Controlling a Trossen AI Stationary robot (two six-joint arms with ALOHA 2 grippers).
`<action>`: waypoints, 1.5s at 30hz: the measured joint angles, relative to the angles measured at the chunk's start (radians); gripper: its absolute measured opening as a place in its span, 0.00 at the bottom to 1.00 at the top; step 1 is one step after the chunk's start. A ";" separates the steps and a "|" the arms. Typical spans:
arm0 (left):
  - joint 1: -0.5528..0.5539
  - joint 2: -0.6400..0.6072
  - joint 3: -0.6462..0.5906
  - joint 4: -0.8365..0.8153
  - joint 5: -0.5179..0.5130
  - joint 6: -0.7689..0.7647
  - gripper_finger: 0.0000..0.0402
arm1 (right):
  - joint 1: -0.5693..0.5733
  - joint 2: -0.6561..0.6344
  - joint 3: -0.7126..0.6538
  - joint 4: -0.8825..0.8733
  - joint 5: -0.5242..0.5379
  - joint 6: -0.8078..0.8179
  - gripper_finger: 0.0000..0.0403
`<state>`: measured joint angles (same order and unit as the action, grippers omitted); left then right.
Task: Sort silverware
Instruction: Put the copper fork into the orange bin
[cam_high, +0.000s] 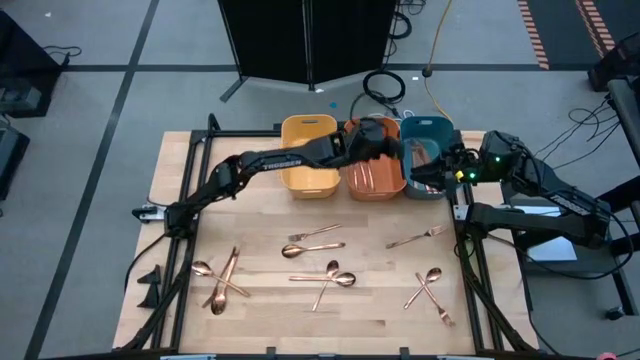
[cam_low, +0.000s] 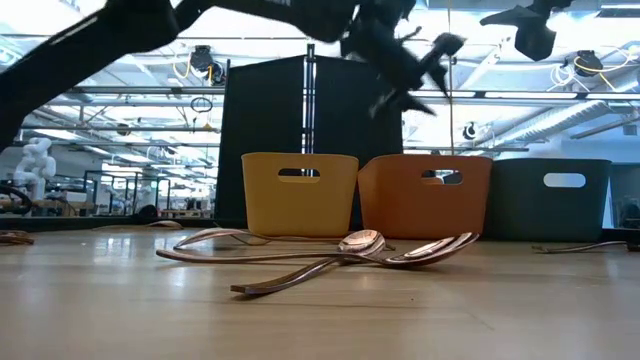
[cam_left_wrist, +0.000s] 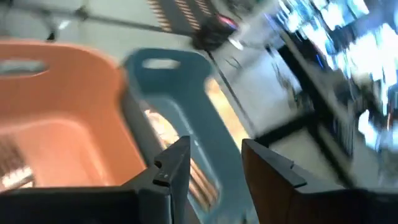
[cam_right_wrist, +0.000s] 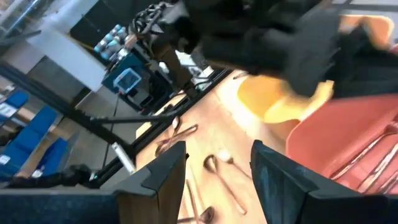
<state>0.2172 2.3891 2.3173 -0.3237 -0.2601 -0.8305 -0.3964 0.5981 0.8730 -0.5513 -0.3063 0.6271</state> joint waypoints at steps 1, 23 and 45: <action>-0.018 -0.003 0.000 -0.003 0.002 0.071 0.35 | 0.000 -0.003 0.000 -0.005 -0.012 -0.001 0.42; -0.321 -0.264 0.000 -1.127 -0.373 0.462 0.35 | 0.000 -0.024 0.000 -0.111 -0.016 -0.119 0.42; -0.673 -1.101 -1.025 -1.098 -0.090 -0.472 0.35 | 0.011 0.061 0.000 -0.135 0.020 -0.188 0.42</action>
<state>-0.4555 1.2877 1.2918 -1.4216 -0.3499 -1.3022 -0.3850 0.6595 0.8726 -0.6861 -0.2858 0.4390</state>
